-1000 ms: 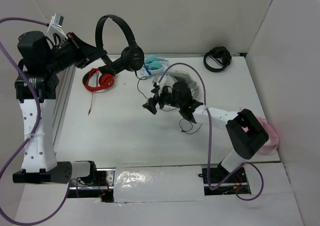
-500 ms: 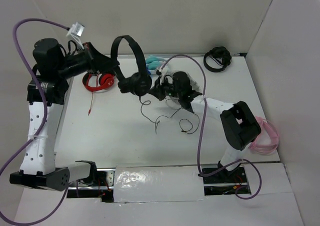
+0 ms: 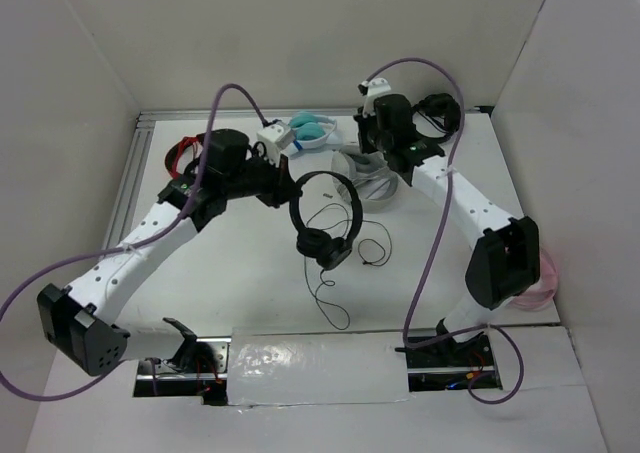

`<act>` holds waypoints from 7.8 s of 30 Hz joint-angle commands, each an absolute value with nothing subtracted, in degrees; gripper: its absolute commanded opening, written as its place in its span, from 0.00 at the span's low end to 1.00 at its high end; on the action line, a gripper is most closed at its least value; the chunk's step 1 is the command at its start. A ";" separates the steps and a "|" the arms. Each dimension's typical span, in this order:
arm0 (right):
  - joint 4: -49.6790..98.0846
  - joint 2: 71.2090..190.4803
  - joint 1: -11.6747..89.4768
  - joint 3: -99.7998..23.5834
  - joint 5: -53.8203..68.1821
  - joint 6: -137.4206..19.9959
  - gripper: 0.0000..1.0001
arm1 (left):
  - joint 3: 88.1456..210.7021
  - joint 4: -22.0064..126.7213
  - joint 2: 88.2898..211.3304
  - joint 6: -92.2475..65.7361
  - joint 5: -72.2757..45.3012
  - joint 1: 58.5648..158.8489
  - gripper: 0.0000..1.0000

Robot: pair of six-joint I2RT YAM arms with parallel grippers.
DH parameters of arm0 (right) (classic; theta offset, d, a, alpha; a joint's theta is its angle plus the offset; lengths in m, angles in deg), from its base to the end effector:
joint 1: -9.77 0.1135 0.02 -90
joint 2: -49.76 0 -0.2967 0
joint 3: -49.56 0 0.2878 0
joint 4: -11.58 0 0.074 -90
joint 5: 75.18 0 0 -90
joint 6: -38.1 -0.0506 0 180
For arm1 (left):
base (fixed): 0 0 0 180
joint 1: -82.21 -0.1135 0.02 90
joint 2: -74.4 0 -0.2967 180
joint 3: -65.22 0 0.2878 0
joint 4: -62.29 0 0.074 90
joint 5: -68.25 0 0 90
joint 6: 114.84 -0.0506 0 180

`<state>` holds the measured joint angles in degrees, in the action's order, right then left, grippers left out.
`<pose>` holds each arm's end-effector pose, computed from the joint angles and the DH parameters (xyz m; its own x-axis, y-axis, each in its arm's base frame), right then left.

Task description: Wrap the headphones

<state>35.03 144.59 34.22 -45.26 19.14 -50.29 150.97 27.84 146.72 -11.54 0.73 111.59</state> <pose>0.4084 0.1815 0.3595 -0.3524 -0.1910 -0.9161 -0.3599 0.9313 -0.0558 0.2716 -0.1751 0.4197 -0.4800 0.0263 -0.8769 0.6719 0.6537 -0.3482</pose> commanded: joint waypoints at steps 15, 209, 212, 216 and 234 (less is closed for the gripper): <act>10.22 107.85 28.49 -17.46 -5.22 -70.63 1.00 | 168.65 16.69 149.72 10.21 -15.42 101.55 0.00; -9.63 143.36 56.62 -9.40 3.31 -50.75 0.17 | 177.71 13.69 146.83 17.97 20.70 89.06 0.00; -6.10 144.94 54.43 -12.13 0.94 -55.31 0.00 | 176.66 14.39 145.42 17.97 21.40 88.98 0.00; -3.03 143.47 47.16 -11.88 1.28 -61.46 0.00 | 173.60 14.57 143.32 16.66 20.45 89.15 0.00; 23.16 126.23 29.55 -22.23 9.28 -62.80 0.00 | 155.48 16.07 147.17 16.64 -8.79 98.29 0.00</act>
